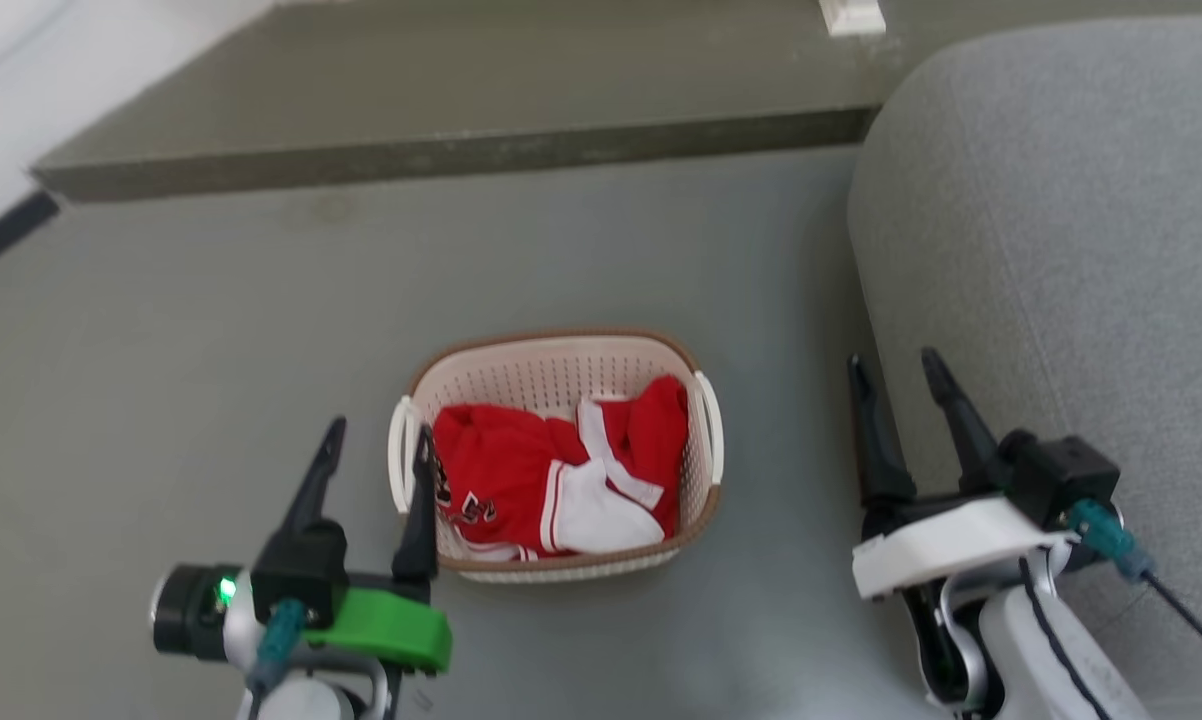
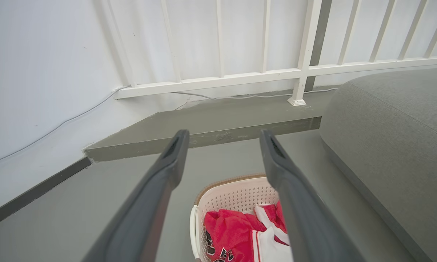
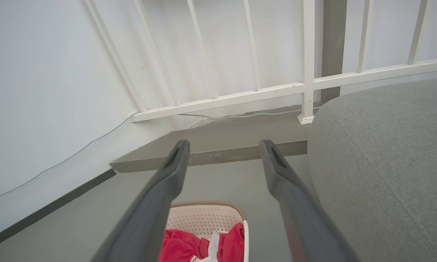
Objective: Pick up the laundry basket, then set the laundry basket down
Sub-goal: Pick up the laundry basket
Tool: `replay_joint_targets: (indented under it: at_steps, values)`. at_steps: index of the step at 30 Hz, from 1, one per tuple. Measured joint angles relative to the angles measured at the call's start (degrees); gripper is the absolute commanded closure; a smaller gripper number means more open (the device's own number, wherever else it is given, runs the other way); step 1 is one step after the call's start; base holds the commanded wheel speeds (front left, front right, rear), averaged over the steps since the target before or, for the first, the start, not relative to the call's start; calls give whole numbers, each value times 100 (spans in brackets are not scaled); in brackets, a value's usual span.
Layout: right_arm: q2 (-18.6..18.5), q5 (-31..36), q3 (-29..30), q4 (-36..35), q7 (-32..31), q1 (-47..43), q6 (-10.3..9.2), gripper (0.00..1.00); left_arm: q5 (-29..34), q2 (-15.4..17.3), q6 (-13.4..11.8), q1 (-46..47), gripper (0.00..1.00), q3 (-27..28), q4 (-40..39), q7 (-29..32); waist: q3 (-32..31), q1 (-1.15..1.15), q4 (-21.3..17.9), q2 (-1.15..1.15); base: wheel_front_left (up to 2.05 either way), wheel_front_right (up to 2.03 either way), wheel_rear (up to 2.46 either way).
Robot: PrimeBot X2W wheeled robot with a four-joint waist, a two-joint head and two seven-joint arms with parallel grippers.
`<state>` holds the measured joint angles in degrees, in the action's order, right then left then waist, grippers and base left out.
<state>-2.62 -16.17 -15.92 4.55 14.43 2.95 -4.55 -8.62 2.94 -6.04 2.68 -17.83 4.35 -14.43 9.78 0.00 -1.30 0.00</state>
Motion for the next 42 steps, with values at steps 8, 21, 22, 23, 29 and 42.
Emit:
replay_joint_targets:
  at_steps: [8, 21, 22, 23, 29, 42]
  values:
    - [-1, -147, 104, 255, 2, 481, 53, 0, -22, -10, 53, 485, 0, 145, 379, -1, 556, 0, -62, 0, 0, 0, 0]
    - [-15, -215, 63, 996, 14, 1296, 212, 0, -31, -14, 130, 1292, 0, 259, 1072, -1, 1425, 0, -154, 0, 0, 0, 0]
    - [-19, -207, 63, 1073, 15, 1379, 225, 0, -31, -14, 156, 1374, 0, 259, 1138, 0, 1500, 0, -159, 0, 0, 0, 0]
    - [-21, -185, 59, 1147, 15, 1460, 227, 0, -31, -15, 172, 1454, 0, 260, 1199, 0, 1573, 0, -162, 0, 0, 0, 0]
    - [-29, -162, 54, 1564, 15, 1913, 297, 0, -43, -22, 198, 1865, 0, 281, 1608, 64, 2013, 0, -167, 0, 0, 0, 0]
    - [-70, -369, -45, 2369, 15, 3014, 370, 0, -163, -55, 243, 2944, 0, 389, 2410, 238, 3041, 1, -88, 0, 0, 0, 0]
